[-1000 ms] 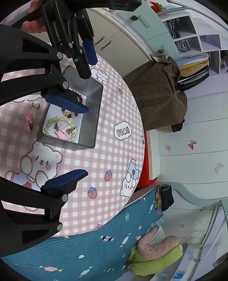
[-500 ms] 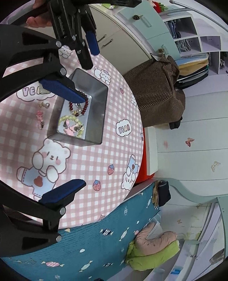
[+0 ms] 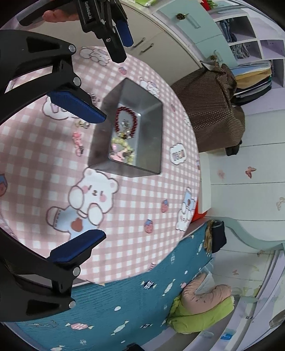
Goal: Organize jewelry
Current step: 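Open both tools in the tin and lift them back toward the table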
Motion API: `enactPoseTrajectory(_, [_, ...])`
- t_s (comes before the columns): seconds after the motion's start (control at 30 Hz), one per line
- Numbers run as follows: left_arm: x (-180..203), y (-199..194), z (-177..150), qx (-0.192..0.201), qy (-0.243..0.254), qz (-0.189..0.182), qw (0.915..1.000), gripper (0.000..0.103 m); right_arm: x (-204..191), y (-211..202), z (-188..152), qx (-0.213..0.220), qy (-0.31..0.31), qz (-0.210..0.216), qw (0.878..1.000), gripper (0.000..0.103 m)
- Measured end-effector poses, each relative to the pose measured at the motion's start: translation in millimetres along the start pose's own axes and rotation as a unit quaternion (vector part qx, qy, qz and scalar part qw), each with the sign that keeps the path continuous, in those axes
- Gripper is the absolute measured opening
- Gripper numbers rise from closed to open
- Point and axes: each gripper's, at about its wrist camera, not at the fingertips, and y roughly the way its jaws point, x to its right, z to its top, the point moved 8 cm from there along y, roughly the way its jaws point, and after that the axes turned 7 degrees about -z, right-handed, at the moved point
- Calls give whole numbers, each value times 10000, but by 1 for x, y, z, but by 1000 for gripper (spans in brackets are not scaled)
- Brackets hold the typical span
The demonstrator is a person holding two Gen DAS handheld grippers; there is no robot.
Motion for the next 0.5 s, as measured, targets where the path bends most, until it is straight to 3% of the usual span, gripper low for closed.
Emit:
enactPoseTrajectory(0.37, [-5,39,-42,-667,-180,-106,9976,86,-15,23,-35,-414,-164,-62,9990,94])
enactPoseTrajectory(0.5, [-5,50,-44,-667,-188,104,9975,85,-15,25,-37,-373,-134,-71,9992,94])
